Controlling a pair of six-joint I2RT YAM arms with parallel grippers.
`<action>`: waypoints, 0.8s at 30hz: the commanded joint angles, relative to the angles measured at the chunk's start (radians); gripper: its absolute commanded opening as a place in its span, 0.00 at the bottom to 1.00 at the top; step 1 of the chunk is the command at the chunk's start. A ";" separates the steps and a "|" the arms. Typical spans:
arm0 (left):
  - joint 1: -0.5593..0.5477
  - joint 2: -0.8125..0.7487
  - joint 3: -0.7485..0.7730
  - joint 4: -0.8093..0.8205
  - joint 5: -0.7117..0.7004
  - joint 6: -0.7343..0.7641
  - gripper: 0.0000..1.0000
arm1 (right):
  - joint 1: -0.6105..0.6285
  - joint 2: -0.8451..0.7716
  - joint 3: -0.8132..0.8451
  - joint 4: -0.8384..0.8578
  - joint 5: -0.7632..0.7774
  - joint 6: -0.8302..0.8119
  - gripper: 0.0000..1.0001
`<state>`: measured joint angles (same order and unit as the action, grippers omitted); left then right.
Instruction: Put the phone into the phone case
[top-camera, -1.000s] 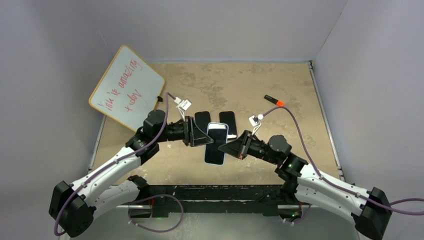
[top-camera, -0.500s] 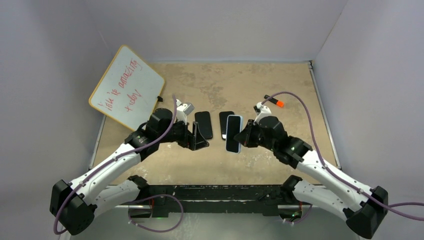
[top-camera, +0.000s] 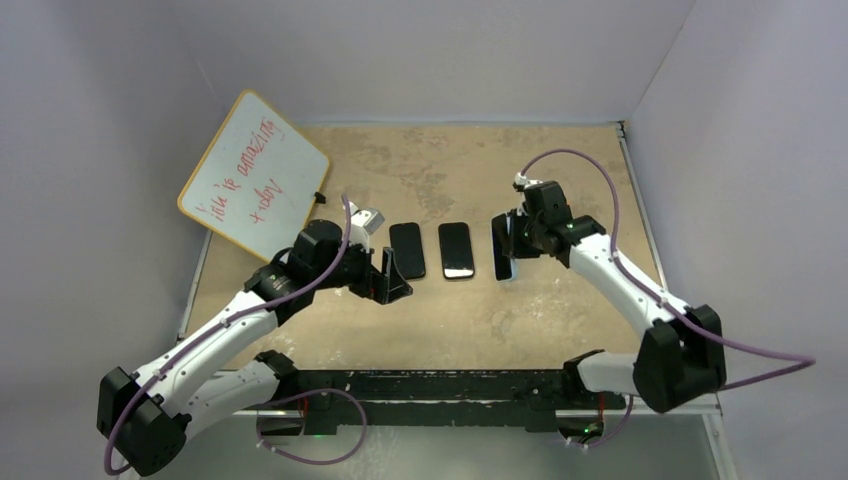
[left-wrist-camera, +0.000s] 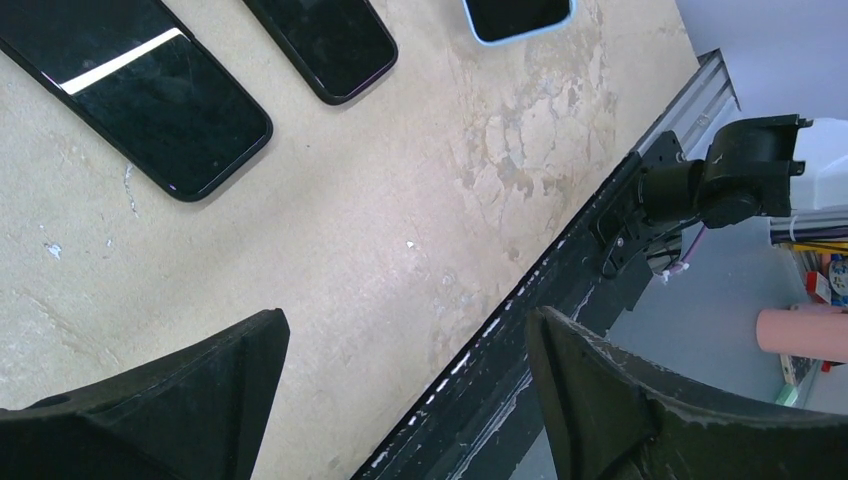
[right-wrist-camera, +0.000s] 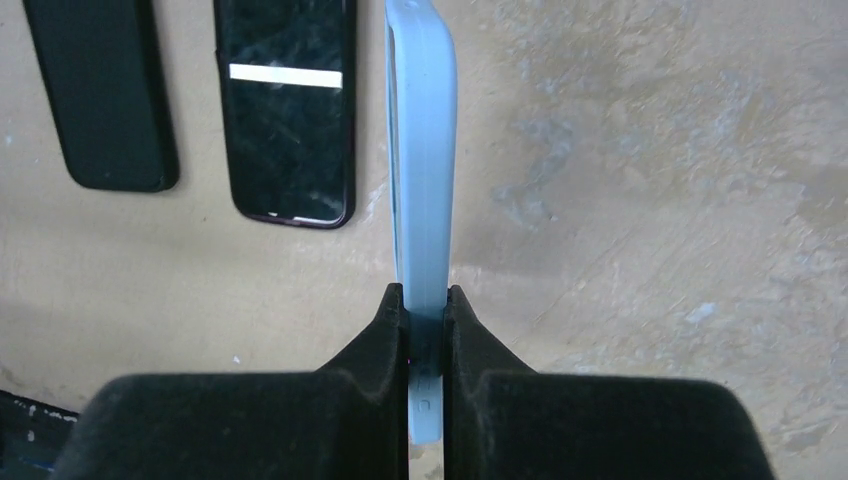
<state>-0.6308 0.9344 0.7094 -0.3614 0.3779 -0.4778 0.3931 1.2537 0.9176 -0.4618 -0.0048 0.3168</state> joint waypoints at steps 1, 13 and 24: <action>-0.003 -0.015 0.005 0.016 0.003 0.025 0.92 | -0.086 0.105 0.114 0.031 -0.163 -0.123 0.00; -0.003 0.028 0.006 0.034 -0.023 0.019 0.93 | -0.288 0.491 0.232 -0.016 -0.492 -0.194 0.08; -0.003 0.105 0.071 0.042 -0.045 0.010 0.94 | -0.294 0.514 0.197 0.060 -0.369 -0.097 0.39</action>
<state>-0.6308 1.0237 0.7197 -0.3531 0.3466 -0.4751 0.0914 1.7794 1.1118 -0.4187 -0.4099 0.1852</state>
